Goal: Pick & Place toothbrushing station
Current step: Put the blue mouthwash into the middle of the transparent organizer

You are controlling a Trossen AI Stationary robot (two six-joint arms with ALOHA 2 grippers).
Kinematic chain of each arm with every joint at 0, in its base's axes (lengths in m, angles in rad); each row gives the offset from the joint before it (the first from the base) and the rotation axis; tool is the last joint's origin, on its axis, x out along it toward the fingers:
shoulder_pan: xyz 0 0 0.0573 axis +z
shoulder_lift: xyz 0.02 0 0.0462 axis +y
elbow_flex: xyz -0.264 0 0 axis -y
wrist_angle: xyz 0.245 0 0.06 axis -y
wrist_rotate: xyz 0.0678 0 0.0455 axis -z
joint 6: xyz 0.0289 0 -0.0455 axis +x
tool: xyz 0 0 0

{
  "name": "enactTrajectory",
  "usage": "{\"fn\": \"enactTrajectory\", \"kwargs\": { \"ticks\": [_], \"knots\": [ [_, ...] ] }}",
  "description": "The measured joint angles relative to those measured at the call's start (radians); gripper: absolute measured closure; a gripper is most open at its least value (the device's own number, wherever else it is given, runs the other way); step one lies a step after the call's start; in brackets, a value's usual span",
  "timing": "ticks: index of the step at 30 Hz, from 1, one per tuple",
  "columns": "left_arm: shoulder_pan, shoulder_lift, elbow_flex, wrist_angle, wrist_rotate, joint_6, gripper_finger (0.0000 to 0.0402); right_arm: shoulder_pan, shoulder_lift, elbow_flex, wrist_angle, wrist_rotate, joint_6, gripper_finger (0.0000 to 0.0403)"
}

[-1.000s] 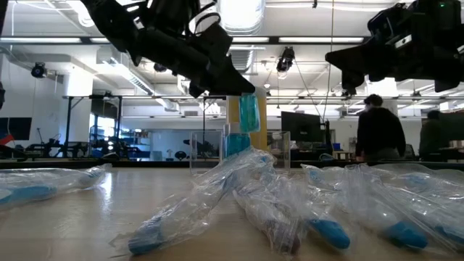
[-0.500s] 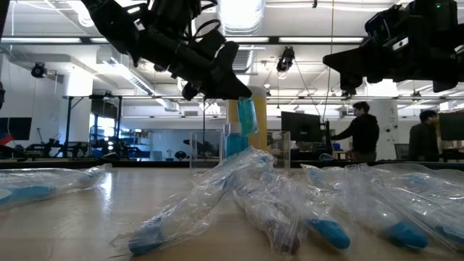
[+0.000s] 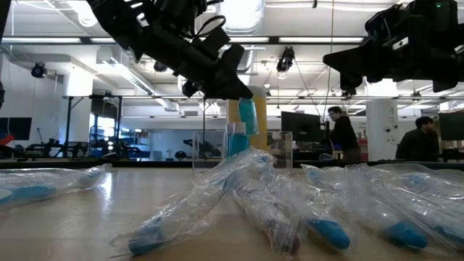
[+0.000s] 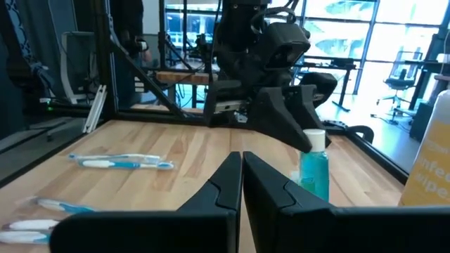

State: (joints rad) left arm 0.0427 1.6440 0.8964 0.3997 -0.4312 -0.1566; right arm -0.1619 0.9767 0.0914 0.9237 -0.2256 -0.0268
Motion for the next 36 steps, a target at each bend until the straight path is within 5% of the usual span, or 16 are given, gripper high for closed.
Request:
{"fn": "enactTrajectory", "kwargs": {
  "ticks": [11,36],
  "knots": [
    [0.015,0.008,0.024,-0.113,0.188,0.154,0.0310,0.000,0.001,0.000,0.000,0.000,-0.011,0.0394],
    [0.058,0.083,0.039,-0.104,0.260,0.171,0.0310,0.000,0.001,0.000,0.000,-0.001,-0.010,0.0394]
  ]
}}
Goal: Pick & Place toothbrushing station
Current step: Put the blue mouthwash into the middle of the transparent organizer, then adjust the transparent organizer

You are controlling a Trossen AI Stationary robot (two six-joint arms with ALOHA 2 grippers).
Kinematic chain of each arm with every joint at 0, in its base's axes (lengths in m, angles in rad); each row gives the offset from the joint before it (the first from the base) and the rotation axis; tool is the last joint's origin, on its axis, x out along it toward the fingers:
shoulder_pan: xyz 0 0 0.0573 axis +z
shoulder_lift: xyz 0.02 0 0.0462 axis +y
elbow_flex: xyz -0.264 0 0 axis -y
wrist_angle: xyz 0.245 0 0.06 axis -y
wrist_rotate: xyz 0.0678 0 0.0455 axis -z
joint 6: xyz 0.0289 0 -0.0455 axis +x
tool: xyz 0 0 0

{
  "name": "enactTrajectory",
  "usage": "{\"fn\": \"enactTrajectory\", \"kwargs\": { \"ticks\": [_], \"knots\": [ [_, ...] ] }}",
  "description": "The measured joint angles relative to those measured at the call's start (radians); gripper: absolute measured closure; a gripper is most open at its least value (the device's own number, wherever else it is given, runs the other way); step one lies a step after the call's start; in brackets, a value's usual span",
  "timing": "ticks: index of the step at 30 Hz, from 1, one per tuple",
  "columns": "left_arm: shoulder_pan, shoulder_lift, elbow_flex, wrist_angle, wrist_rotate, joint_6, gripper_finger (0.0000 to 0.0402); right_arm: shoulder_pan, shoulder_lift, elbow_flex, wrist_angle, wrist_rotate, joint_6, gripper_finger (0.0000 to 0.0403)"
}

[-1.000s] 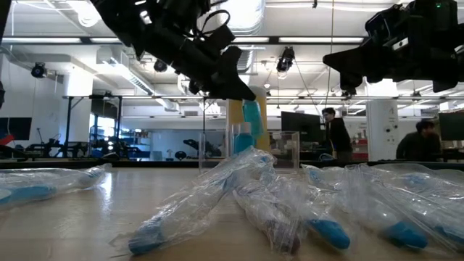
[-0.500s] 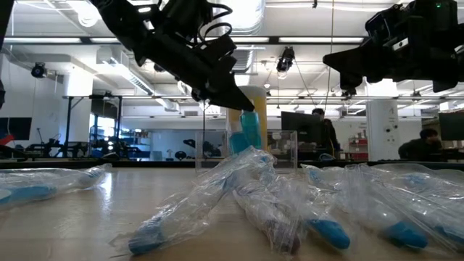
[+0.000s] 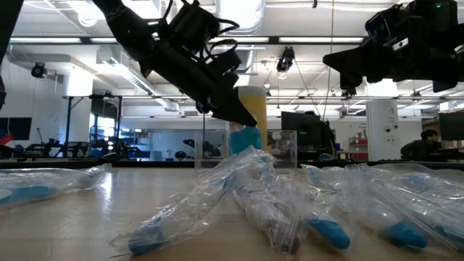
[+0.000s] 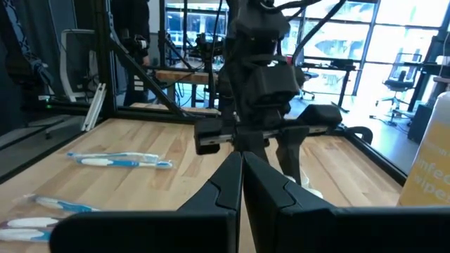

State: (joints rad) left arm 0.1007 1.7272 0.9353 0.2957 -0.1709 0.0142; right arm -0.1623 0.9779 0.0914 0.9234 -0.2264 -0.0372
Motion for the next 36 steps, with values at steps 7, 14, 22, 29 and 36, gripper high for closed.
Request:
{"fn": "enactTrajectory", "kwargs": {
  "ticks": [7,14,22,29,36],
  "knots": [
    [0.004,0.029,0.022,0.008,0.013,0.003,0.0310,0.000,0.000,0.000,-0.003,0.000,0.000,0.0394],
    [0.003,0.018,0.020,0.001,0.018,-0.014,0.0224,0.000,0.000,0.000,-0.009,0.000,0.003,0.0394],
    [0.004,-0.017,0.018,-0.007,0.014,-0.023,0.0136,0.000,0.000,0.000,-0.010,-0.001,0.003,0.0394],
    [-0.002,-0.224,0.017,-0.147,0.058,-0.023,0.0131,0.000,0.001,0.000,-0.025,0.000,0.000,0.0394],
    [-0.044,-0.567,-0.175,-0.245,0.032,-0.052,0.0199,0.000,0.025,0.000,-0.038,0.002,0.000,0.0394]
  ]
}}
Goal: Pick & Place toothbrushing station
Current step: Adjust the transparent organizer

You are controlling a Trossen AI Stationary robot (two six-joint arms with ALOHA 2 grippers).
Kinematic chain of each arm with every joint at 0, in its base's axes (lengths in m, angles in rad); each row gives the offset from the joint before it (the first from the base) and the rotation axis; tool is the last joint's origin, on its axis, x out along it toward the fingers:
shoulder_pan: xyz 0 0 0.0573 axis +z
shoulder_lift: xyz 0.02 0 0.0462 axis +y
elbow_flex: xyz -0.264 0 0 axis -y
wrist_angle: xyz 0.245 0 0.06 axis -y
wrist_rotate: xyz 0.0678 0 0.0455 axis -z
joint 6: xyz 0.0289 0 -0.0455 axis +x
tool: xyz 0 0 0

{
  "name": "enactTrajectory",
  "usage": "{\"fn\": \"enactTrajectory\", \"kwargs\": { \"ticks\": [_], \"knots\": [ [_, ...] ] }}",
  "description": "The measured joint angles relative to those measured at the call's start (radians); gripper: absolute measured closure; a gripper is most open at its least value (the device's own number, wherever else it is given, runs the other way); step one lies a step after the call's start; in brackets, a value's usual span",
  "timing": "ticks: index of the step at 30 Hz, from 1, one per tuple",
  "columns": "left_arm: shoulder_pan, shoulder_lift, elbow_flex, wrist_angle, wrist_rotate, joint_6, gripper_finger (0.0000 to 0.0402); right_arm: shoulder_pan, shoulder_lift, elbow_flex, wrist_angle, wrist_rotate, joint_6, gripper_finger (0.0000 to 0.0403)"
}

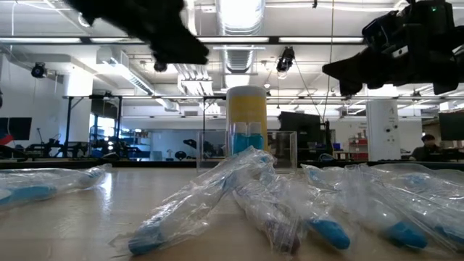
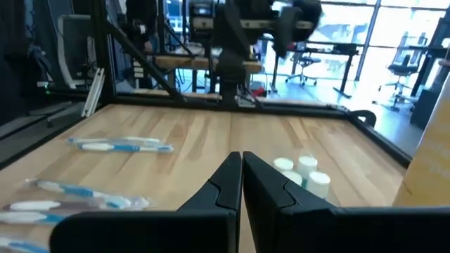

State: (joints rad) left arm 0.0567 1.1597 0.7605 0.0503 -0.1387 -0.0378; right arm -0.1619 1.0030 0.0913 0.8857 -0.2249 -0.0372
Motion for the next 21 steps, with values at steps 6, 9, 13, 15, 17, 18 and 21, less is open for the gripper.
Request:
{"fn": "enactTrajectory", "kwargs": {
  "ticks": [6,9,13,15,17,18,21],
  "knots": [
    [-0.023,-0.219,-0.396,0.315,-0.012,-0.206,0.0336,0.000,0.081,0.000,0.014,0.051,0.024,0.0394],
    [-0.024,-0.243,-0.577,0.652,-0.012,-0.307,0.0390,0.002,0.155,0.000,0.056,0.050,0.060,0.0394],
    [-0.025,-0.230,-0.696,0.773,-0.052,-0.344,0.0395,0.035,0.288,0.000,0.167,0.038,0.091,0.0394],
    [-0.028,-0.217,-0.713,0.774,-0.082,-0.348,0.0398,0.052,0.360,0.000,0.213,0.038,0.087,0.0394],
    [-0.029,-0.198,-0.717,0.773,-0.089,-0.336,0.0397,0.064,0.428,0.000,0.265,0.046,0.095,0.0394],
    [-0.029,-0.188,-0.716,0.772,-0.090,-0.324,0.0397,0.068,0.463,0.000,0.294,0.050,0.105,0.0394],
    [-0.029,-0.146,-0.711,0.767,-0.131,-0.301,0.0399,0.080,0.558,0.000,0.381,0.091,0.161,0.0394]
  ]
}}
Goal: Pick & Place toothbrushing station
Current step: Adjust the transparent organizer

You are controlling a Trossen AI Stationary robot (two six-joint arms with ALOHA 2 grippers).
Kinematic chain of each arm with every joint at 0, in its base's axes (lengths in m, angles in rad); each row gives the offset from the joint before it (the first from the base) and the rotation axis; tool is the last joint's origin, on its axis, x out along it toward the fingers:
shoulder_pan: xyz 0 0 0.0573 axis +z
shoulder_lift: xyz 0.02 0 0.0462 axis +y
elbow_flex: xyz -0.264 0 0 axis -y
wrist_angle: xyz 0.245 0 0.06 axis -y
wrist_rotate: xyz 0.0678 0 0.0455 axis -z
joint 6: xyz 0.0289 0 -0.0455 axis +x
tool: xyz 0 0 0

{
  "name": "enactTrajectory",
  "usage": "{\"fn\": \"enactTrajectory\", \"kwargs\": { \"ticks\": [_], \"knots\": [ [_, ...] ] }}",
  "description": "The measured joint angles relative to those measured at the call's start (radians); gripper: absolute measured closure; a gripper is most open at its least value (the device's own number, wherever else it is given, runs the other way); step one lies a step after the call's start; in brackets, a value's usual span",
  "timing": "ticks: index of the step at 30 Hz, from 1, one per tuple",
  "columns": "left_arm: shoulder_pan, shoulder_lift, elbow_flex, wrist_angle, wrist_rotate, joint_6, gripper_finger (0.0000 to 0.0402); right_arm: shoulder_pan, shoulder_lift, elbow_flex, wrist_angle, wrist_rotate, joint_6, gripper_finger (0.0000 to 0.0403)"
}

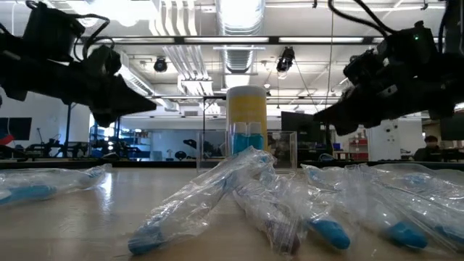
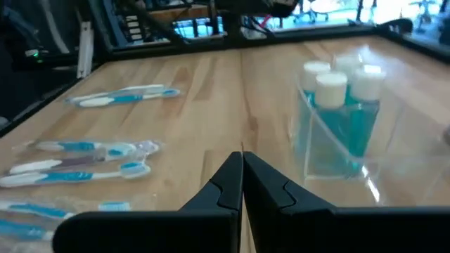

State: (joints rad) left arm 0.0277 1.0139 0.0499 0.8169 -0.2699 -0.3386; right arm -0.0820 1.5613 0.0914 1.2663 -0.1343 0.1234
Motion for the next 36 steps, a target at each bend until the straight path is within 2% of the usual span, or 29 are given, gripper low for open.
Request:
{"fn": "enactTrajectory", "kwargs": {
  "ticks": [3,7,11,16,27,36],
  "knots": [
    [0.000,0.055,0.011,-0.005,-0.031,0.016,0.0399,0.003,0.083,0.000,0.070,0.045,0.059,0.0394],
    [0.000,0.143,0.038,-0.005,-0.040,0.023,0.0399,0.010,0.169,0.008,0.116,0.052,0.127,0.0394],
    [0.001,0.240,0.072,-0.005,-0.087,0.021,0.0400,0.035,0.236,0.059,0.122,0.051,0.144,0.0394],
    [0.002,0.359,0.152,-0.004,-0.087,0.015,0.0400,0.045,0.305,0.134,0.122,0.060,0.142,0.0394],
    [0.004,0.528,0.273,-0.005,-0.087,0.050,0.0401,0.036,0.300,0.135,0.098,0.238,0.093,0.0394],
    [0.010,0.556,0.345,-0.081,-0.080,0.078,0.0400,-0.001,0.299,0.168,0.045,0.243,0.081,0.0394]
  ]
}}
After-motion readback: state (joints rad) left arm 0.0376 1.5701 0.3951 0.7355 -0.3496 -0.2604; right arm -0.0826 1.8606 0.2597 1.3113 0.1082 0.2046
